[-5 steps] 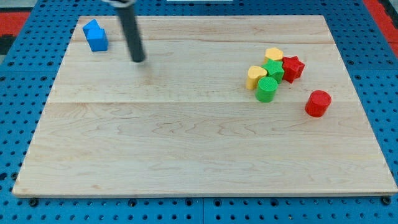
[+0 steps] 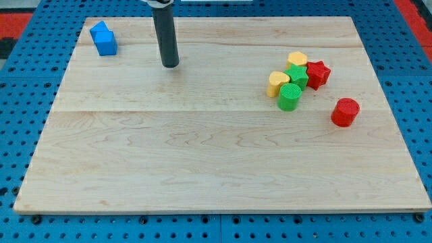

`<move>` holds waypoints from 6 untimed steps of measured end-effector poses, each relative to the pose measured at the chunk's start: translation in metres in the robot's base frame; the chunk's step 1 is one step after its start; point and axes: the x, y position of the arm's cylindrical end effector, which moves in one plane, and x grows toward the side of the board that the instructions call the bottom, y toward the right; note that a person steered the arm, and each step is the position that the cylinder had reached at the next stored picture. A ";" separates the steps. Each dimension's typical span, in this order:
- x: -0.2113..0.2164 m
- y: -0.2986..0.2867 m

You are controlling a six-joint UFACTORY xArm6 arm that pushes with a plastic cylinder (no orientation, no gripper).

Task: Move your arm to the yellow hexagon

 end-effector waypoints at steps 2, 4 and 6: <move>-0.015 0.000; -0.049 0.041; -0.063 0.195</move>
